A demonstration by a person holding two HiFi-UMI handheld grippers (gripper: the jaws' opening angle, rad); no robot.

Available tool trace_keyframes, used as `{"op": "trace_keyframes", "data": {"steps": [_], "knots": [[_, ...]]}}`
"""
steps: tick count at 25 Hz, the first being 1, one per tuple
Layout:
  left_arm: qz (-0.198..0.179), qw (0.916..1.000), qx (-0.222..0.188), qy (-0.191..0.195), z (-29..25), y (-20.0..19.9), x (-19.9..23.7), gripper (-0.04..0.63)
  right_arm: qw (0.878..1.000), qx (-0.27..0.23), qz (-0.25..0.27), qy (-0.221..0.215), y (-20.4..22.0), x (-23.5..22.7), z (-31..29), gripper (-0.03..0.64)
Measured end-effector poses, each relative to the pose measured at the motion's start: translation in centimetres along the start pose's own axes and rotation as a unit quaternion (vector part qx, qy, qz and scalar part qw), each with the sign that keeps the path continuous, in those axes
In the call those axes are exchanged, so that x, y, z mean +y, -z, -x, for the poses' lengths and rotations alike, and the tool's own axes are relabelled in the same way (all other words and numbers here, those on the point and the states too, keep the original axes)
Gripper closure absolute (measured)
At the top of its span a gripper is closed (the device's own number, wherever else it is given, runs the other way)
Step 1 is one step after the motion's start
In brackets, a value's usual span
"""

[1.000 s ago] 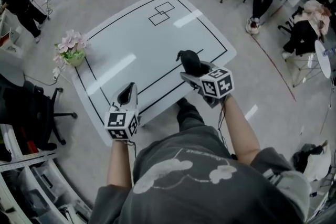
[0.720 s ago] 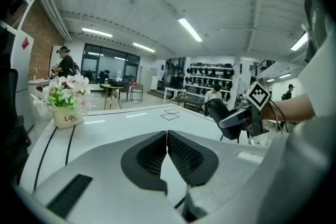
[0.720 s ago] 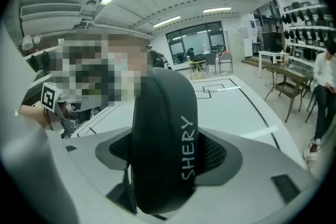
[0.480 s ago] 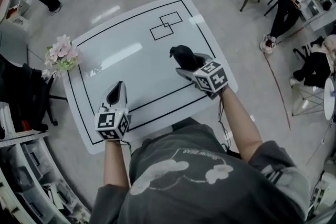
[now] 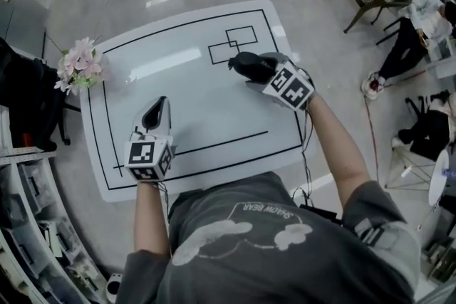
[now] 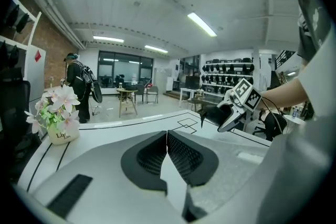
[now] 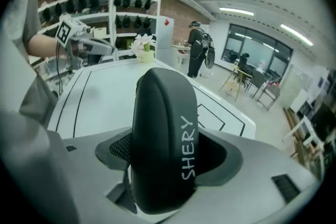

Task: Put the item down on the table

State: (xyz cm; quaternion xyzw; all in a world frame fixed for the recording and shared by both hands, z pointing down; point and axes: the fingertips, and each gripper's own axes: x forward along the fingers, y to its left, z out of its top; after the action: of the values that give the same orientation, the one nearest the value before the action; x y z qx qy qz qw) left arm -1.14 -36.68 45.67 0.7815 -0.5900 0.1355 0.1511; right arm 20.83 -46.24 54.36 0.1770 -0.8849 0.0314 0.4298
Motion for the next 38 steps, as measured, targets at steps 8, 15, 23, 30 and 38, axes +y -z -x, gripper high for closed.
{"op": "trace_keyframes", "data": {"steps": [8,15,23,30,38], "knots": [[0.003,0.9996,0.017,-0.021,-2.2,0.2,0.8,0.591,0.983,0.067,0.172,-0.02,1.2,-4.9,-3.5,0.287],[0.004,0.999,0.028,-0.034,-3.4,0.8,1.8,0.591,0.96,0.09,0.26,-0.058,1.6,-6.6,-6.1,0.287],[0.022,0.9981,0.045,-0.036,-4.0,2.2,1.6,0.591,0.953,0.12,0.254,-0.115,1.5,-6.7,-7.1,0.285],[0.027,0.9977,0.049,-0.037,-4.2,2.7,1.4,0.591,0.956,0.114,0.24,-0.126,1.5,-7.0,-7.3,0.274],[0.027,0.9982,0.045,-0.028,-3.7,2.5,1.2,0.591,0.967,0.083,0.205,-0.123,0.8,-7.1,-6.6,0.224]]}}
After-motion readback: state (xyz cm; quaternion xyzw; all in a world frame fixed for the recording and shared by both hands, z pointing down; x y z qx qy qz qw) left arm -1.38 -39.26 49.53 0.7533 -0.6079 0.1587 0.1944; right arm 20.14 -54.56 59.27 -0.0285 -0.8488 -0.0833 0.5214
